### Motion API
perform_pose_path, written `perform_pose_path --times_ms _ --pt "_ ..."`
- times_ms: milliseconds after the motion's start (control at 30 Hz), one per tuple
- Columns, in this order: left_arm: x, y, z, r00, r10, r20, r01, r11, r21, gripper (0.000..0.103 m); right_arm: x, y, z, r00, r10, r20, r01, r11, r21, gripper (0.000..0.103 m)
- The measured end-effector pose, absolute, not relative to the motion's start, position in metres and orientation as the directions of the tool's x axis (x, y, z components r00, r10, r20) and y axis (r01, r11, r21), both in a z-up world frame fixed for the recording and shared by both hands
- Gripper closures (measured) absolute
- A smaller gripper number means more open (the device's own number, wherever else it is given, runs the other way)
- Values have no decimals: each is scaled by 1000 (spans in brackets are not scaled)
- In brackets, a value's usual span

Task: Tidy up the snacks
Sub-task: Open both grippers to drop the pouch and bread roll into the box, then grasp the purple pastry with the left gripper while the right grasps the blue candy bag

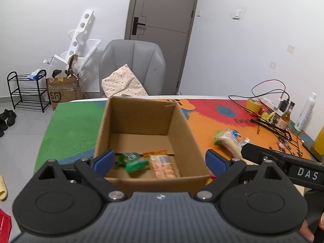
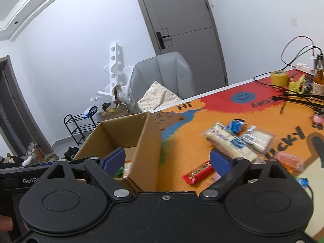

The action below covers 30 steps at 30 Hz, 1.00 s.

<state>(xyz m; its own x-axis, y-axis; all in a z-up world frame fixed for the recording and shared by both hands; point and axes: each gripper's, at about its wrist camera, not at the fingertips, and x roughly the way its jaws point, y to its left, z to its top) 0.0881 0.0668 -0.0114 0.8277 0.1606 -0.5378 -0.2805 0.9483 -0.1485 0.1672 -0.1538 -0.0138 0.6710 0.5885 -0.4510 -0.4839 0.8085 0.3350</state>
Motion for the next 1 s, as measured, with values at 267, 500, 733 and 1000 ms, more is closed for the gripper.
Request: perform_pose_path --times_ms 267,500,733,1000 --pt "86 35 -10 826 149 -544 -252 960 -119 2 163 -187 -17 688 568 -452 -457 823 338 1" --pt "84 13 -7 835 104 -540 -215 966 -146 1 157 -216 -19 694 556 -457 -430 830 356 0" --pt "80 -5 -4 839 82 -539 -204 964 -170 1 146 -244 -19 715 524 -463 -398 850 346 0" --pt "77 -23 -4 840 72 -537 -211 957 -201 1 140 -280 -23 720 499 -483 -362 863 352 0"
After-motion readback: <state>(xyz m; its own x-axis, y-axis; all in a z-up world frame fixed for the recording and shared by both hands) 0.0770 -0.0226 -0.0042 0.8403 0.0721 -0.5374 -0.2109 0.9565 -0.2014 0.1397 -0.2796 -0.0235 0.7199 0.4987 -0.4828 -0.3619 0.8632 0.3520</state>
